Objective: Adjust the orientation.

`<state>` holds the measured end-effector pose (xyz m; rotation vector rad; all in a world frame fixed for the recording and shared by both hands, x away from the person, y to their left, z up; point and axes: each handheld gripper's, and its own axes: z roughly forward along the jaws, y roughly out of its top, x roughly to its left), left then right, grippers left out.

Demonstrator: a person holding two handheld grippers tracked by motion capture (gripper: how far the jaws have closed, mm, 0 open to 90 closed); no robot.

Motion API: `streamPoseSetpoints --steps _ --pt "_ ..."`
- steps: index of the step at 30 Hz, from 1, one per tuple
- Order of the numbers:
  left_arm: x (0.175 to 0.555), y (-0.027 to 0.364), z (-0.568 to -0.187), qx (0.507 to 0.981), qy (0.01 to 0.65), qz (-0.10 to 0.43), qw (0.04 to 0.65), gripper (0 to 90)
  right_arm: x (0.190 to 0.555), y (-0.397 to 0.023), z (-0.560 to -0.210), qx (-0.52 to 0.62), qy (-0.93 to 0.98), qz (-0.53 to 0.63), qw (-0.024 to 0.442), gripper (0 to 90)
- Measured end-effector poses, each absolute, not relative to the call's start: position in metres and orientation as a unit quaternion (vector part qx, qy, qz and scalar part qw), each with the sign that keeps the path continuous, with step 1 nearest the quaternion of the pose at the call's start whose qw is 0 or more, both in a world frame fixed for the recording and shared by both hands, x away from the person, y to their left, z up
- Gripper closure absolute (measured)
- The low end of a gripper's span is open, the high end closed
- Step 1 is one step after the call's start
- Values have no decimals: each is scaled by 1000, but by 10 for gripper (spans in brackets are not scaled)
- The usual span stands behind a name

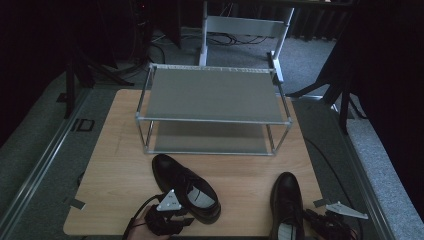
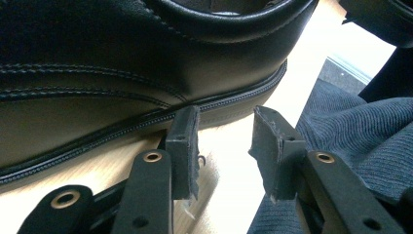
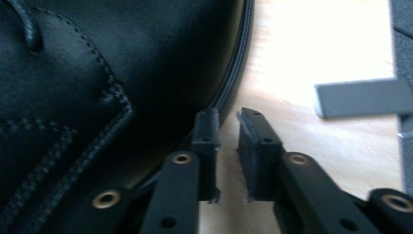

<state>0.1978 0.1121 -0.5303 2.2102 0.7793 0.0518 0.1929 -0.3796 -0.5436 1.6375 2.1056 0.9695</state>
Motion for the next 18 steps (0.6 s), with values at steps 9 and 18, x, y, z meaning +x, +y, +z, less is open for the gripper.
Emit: streamPoseSetpoints --steps 9,18 --pt "197 112 -532 868 307 20 389 624 240 -305 -541 496 788 347 115 715" --pt "196 121 -532 861 320 23 395 622 252 -286 -521 458 794 381 120 634"
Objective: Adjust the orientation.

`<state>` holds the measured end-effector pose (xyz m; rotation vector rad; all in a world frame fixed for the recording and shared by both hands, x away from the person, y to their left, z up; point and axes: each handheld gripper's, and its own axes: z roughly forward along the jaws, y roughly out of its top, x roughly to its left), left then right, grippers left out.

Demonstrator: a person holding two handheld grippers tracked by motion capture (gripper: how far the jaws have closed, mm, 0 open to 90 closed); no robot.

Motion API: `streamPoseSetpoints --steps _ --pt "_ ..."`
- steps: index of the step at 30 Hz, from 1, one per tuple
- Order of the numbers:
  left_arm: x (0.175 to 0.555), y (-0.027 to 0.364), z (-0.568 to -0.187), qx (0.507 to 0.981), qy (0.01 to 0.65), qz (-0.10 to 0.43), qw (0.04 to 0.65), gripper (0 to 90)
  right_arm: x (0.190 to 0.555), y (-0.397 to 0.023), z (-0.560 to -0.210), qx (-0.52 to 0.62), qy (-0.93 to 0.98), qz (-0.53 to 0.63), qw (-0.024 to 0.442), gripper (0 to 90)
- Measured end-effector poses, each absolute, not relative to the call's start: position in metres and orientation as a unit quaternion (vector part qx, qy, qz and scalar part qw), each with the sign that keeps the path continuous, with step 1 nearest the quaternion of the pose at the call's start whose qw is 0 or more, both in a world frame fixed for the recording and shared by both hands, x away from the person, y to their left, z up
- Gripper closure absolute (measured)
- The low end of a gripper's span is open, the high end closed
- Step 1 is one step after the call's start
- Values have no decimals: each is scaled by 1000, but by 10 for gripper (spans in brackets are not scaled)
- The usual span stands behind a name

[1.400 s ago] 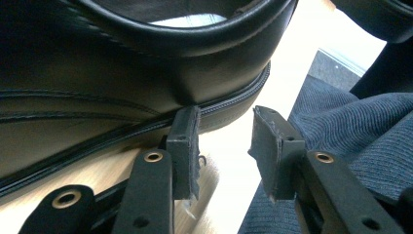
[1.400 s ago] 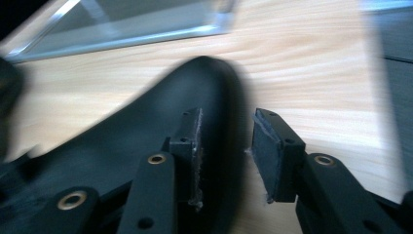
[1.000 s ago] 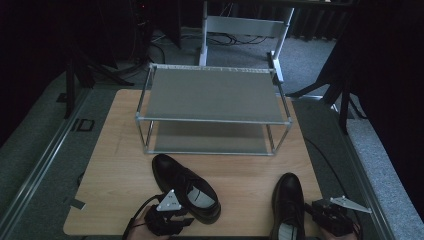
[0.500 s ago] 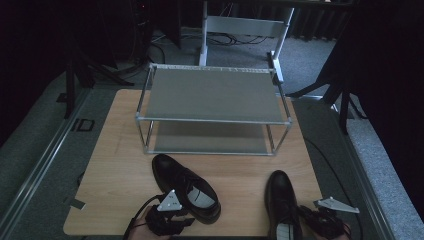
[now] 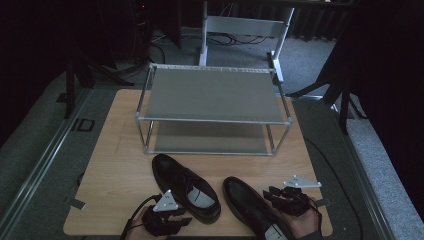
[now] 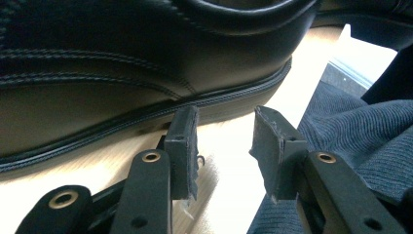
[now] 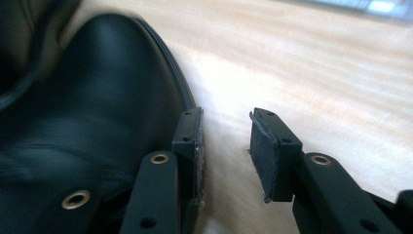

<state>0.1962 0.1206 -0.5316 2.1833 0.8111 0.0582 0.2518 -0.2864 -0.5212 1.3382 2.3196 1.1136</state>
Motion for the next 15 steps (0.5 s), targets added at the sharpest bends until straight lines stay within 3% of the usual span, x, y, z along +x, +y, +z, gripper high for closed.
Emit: streamPoseSetpoints --steps 8,15 --pt "197 116 -531 863 317 24 393 619 243 -307 -501 450 777 421 131 597" --pt "197 120 -529 860 320 32 395 609 205 -317 -476 404 791 441 130 529"
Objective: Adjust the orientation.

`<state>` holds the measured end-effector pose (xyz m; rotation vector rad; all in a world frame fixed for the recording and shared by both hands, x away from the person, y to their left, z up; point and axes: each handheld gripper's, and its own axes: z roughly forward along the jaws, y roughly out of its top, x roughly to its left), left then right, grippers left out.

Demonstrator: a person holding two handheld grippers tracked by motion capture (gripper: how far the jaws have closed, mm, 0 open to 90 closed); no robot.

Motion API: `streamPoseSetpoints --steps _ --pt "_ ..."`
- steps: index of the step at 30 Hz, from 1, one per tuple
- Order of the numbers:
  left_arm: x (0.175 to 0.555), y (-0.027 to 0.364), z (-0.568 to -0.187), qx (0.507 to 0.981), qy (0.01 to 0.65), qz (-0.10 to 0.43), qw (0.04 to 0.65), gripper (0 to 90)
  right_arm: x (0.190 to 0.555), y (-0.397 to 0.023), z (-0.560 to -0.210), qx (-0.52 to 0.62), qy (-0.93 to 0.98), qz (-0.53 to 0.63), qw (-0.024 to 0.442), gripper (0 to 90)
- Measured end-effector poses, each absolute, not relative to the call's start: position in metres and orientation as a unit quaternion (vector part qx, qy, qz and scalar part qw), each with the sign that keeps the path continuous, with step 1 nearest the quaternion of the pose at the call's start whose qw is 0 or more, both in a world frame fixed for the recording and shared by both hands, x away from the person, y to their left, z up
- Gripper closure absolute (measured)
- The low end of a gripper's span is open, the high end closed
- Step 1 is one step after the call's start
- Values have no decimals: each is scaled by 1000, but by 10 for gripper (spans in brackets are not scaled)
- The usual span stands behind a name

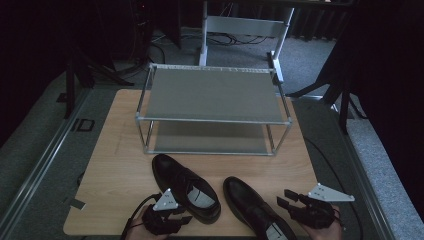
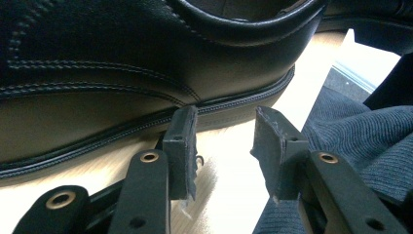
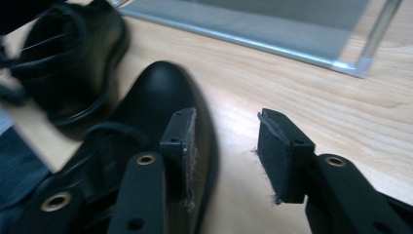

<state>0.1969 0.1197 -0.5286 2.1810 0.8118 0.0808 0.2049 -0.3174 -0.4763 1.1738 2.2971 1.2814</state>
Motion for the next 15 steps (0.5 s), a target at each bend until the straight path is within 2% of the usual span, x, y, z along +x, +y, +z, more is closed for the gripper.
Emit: streamPoseSetpoints --steps 5,8,15 --pt "198 121 -528 860 322 34 395 603 185 -320 -474 394 800 435 128 470" --pt "198 120 -528 861 322 35 393 599 170 -319 -475 371 816 429 110 418" --pt "199 119 -527 861 322 36 393 593 170 -304 -490 347 852 377 102 405"
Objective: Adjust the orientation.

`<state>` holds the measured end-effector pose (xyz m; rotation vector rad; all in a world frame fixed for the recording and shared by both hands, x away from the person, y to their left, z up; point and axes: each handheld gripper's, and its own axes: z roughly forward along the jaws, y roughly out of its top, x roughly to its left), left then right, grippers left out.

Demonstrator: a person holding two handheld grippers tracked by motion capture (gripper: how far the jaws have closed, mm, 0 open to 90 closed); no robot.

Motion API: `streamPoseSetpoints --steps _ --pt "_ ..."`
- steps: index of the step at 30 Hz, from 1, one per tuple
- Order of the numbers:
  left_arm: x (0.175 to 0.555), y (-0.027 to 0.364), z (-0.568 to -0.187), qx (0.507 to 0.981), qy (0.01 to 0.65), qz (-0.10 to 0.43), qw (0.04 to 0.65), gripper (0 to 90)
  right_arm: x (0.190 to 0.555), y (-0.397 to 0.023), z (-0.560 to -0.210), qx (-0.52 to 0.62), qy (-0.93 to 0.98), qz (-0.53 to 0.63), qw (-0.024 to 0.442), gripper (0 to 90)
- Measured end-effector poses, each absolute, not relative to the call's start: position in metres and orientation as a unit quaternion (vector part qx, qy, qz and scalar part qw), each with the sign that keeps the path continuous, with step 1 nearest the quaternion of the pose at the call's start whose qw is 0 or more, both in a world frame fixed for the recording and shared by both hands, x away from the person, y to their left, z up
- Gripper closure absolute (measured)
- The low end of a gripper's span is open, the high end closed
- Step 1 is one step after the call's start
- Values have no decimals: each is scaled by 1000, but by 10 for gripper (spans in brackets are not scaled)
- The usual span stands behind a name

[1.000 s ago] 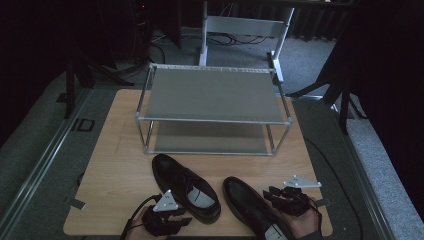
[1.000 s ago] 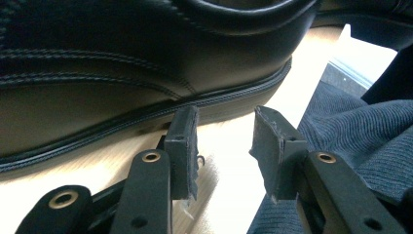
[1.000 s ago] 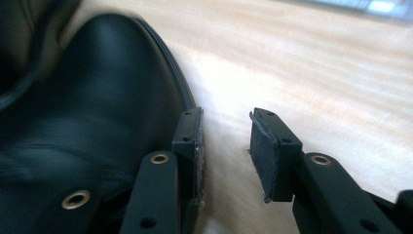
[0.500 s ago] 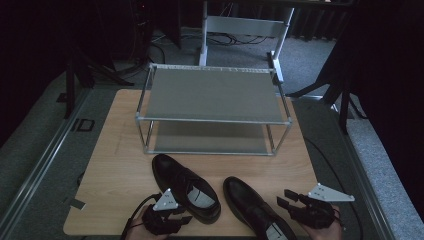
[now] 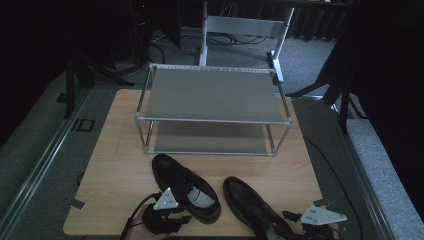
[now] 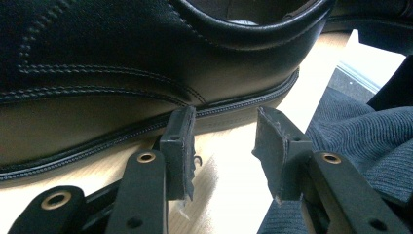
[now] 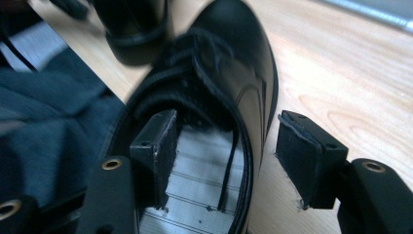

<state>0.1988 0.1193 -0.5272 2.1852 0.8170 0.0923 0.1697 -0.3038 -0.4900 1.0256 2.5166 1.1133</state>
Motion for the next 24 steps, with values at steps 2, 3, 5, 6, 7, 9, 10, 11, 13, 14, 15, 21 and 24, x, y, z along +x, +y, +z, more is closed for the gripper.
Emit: streamPoseSetpoints --steps 2,3,5,6,7,9,10,11,13,14,15,21,24 --pt "199 120 -527 860 322 37 393 592 171 -304 -490 342 854 381 97 423" --pt "200 120 -527 860 323 38 393 592 172 -303 -488 339 854 381 101 434" --pt "200 121 -527 860 324 39 393 592 175 -301 -487 342 858 366 114 457" --pt "200 121 -527 859 325 39 394 591 176 -299 -486 335 863 361 111 464" --pt "200 121 -527 858 326 39 395 589 177 -296 -486 334 864 358 114 482" --pt "200 122 -527 858 327 38 395 589 183 -288 -488 335 872 337 121 514" --pt "200 122 -527 858 327 38 395 588 186 -284 -489 333 873 333 123 539" --pt "200 122 -527 858 326 39 394 586 189 -281 -490 332 875 331 123 559" --pt "200 122 -528 858 327 39 394 584 193 -277 -491 329 875 328 135 640" --pt "200 123 -528 858 328 39 394 584 193 -277 -491 329 875 328 135 640" --pt "200 123 -528 857 329 39 395 584 194 -275 -488 329 873 327 151 724" --pt "200 124 -528 856 331 39 396 584 201 -277 -483 339 859 342 175 783" --pt "200 125 -528 855 332 40 397 584 212 -276 -482 336 856 345 188 794"
